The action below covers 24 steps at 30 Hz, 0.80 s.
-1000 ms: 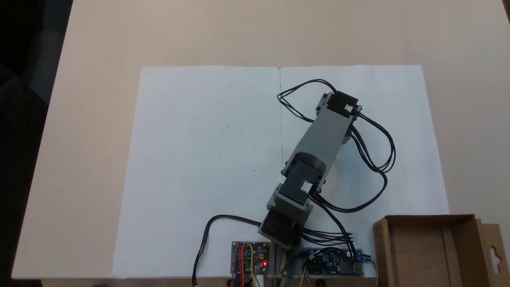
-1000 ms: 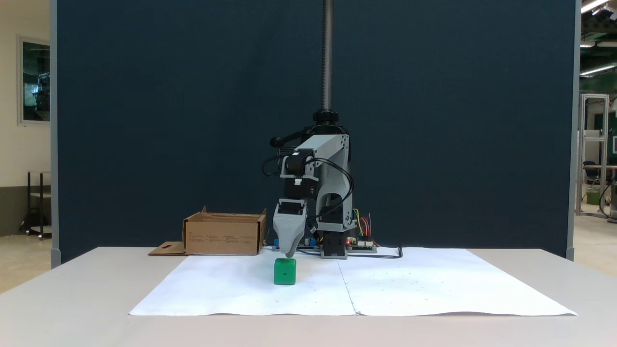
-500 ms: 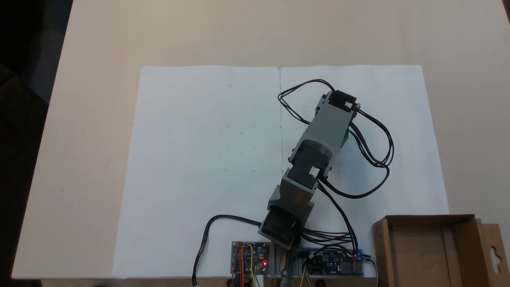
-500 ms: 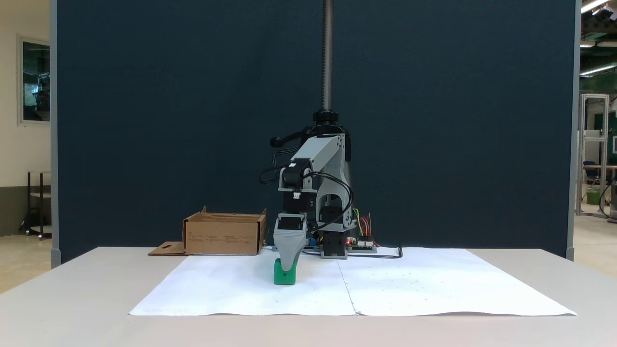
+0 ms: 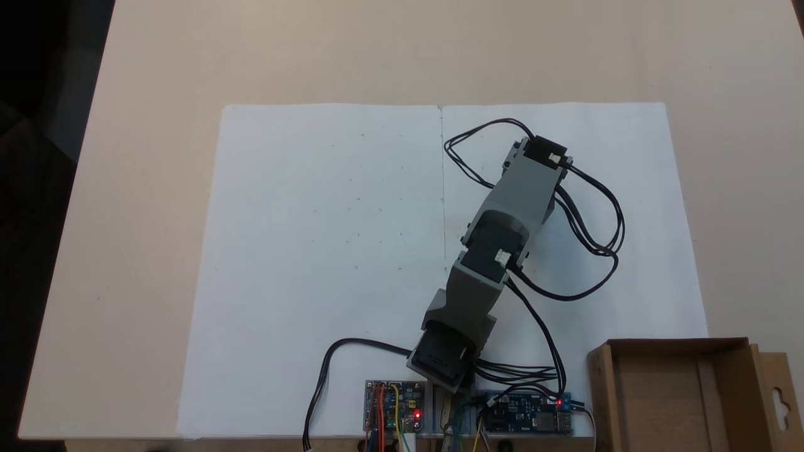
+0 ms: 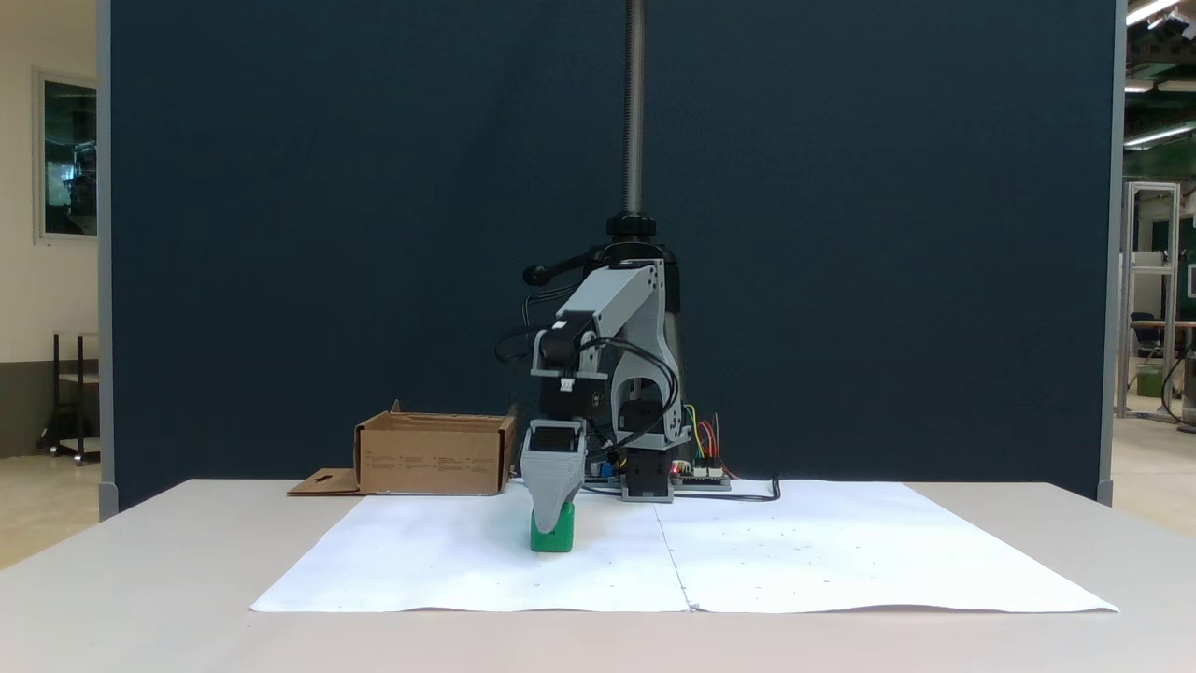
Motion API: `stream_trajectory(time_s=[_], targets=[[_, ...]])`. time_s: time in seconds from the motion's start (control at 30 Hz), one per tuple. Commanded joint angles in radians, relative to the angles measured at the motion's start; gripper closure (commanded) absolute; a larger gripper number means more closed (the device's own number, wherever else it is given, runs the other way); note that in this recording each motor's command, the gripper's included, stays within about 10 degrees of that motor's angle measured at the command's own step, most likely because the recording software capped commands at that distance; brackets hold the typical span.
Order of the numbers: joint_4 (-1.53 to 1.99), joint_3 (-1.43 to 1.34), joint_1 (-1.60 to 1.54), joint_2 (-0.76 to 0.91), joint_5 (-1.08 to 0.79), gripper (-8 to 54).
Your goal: Grasp a green dice and put it in the bin.
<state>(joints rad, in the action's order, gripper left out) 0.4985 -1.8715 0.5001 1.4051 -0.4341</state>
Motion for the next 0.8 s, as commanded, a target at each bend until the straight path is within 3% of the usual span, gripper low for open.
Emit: stream_trajectory(time_s=[0.0,0.77], targets=[[-0.044,0.043,0.012,0.015,-0.106,2.4],[-0.048,0.043,0.035,-0.054,-0.166,3.3]])
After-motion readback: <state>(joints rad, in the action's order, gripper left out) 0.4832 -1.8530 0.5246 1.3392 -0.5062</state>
